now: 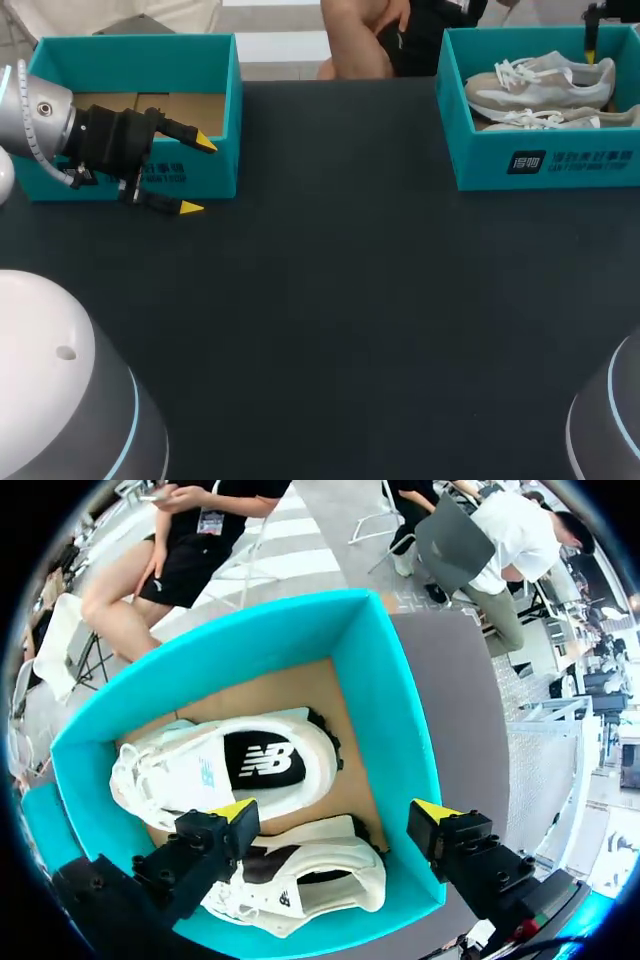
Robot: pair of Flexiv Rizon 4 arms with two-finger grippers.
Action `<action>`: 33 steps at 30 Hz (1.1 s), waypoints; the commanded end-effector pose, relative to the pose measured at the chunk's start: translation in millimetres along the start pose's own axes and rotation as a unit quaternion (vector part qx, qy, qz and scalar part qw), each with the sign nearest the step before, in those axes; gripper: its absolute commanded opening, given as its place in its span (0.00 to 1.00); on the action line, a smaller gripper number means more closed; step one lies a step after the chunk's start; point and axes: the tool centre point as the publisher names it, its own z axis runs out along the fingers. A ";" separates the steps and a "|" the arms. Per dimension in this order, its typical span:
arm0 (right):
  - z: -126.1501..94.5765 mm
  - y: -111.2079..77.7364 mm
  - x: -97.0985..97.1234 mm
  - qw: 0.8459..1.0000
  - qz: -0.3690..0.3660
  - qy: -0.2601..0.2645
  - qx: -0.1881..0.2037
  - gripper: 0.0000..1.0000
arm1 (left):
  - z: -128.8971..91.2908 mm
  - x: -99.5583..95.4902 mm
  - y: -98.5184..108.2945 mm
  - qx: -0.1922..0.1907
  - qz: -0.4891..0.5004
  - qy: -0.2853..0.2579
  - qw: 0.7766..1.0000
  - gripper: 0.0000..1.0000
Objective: Take the shoe out of the shoebox, open the shoe tongue, remove and reinsert the insole, then place the shoe into the shoebox
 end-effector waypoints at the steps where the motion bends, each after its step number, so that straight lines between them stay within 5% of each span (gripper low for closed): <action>1: -19.2 -52.6 -1.8 0.998 -0.018 0.007 -0.052 1.00 | 0.0 0.1 -0.8 -0.002 0.000 0.001 1.000 1.00; 5: -31.5 -75.2 9.7 0.993 -0.100 0.026 -0.057 1.00 | 0.0 0.1 -0.8 -0.002 0.000 0.001 1.000 1.00; 21: -31.3 -79.0 13.6 0.992 -0.108 0.026 -0.058 1.00 | -4.4 2.8 -1.1 -0.001 0.044 0.019 0.999 1.00; 27: -27.7 -103.4 15.1 0.992 -0.115 0.031 -0.049 1.00 | -17.7 -20.0 -1.6 -0.073 0.090 0.036 0.993 1.00; 33: -36.7 -134.2 17.4 0.993 -0.098 0.041 -0.055 1.00 | -23.5 -46.3 -17.3 -0.135 -0.062 0.003 0.989 1.00</action>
